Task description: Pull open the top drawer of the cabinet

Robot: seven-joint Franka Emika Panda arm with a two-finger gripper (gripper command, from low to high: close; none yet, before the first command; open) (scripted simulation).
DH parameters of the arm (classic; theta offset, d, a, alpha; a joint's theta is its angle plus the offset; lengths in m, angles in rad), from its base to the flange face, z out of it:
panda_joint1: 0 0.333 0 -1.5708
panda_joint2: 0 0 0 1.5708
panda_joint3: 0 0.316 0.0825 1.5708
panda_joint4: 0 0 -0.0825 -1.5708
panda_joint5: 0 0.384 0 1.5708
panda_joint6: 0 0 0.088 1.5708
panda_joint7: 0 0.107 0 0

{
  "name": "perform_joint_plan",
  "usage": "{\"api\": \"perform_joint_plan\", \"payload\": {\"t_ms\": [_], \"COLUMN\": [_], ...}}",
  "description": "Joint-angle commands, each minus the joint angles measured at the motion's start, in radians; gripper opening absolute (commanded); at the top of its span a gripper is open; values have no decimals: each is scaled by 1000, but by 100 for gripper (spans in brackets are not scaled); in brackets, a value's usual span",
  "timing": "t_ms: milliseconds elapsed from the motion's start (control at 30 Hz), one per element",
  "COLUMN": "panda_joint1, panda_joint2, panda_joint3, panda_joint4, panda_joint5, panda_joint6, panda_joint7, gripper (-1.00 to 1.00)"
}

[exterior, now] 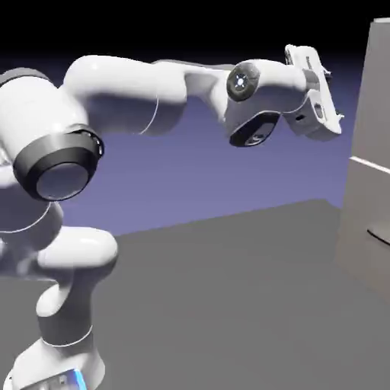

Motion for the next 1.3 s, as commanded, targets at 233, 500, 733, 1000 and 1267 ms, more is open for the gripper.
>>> {"api": "perform_joint_plan", "payload": {"t_ms": [233, 500, 733, 1000, 1267], "panda_joint1": [290, 580, 834, 1124, 1361], "panda_joint2": [-5, -10, -15, -20, -39], "panda_joint3": [-265, -530, -762, -1026, -1248], "panda_joint4": [157, 315, 452, 610, 759], "panda_joint5": [37, 75, 107, 145, 175], "panda_joint6": [54, 109, 157, 211, 235], "panda_joint7": [99, 198, 285, 384, 460], "gripper": [0, 0, 0, 0, 0]}}
